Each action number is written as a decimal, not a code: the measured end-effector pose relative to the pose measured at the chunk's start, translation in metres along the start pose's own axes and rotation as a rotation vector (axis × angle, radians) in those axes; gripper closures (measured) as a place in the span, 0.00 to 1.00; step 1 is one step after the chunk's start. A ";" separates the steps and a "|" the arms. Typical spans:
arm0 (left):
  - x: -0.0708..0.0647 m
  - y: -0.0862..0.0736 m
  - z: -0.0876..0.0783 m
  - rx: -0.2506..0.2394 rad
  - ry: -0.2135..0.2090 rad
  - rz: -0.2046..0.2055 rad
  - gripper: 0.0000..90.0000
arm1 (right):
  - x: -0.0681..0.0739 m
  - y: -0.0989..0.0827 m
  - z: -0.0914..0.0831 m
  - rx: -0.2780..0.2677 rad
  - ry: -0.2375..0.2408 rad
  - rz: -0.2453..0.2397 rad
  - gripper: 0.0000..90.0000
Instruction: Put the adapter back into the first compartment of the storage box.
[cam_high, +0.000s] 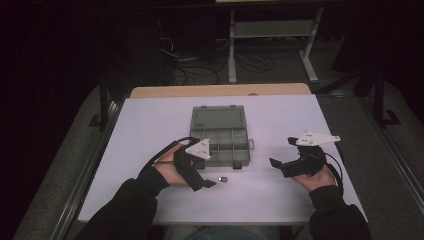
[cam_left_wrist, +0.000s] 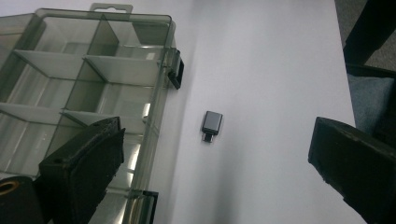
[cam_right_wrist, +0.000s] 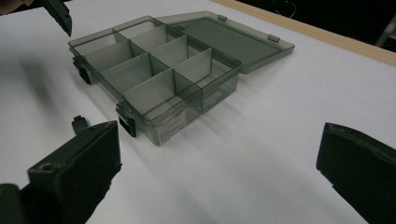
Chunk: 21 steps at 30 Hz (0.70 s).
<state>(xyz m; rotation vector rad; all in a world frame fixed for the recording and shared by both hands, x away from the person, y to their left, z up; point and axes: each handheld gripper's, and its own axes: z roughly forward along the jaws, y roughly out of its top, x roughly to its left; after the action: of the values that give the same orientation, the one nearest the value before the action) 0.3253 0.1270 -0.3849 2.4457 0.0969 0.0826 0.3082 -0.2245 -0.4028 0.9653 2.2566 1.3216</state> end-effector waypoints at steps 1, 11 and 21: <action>0.000 0.000 0.001 0.005 -0.004 0.001 0.05 | 0.000 0.000 0.000 0.001 0.000 -0.001 0.00; 0.001 0.003 0.013 0.025 -0.036 0.015 0.09 | 0.000 0.000 0.000 0.000 0.003 0.002 0.00; 0.002 0.004 0.022 0.042 -0.052 0.024 0.16 | -0.001 0.000 0.001 0.007 0.003 -0.001 0.00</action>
<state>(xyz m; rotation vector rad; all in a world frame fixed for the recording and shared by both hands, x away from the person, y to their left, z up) 0.3295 0.1105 -0.3989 2.4889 0.0473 0.0282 0.3092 -0.2246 -0.4036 0.9649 2.2649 1.3171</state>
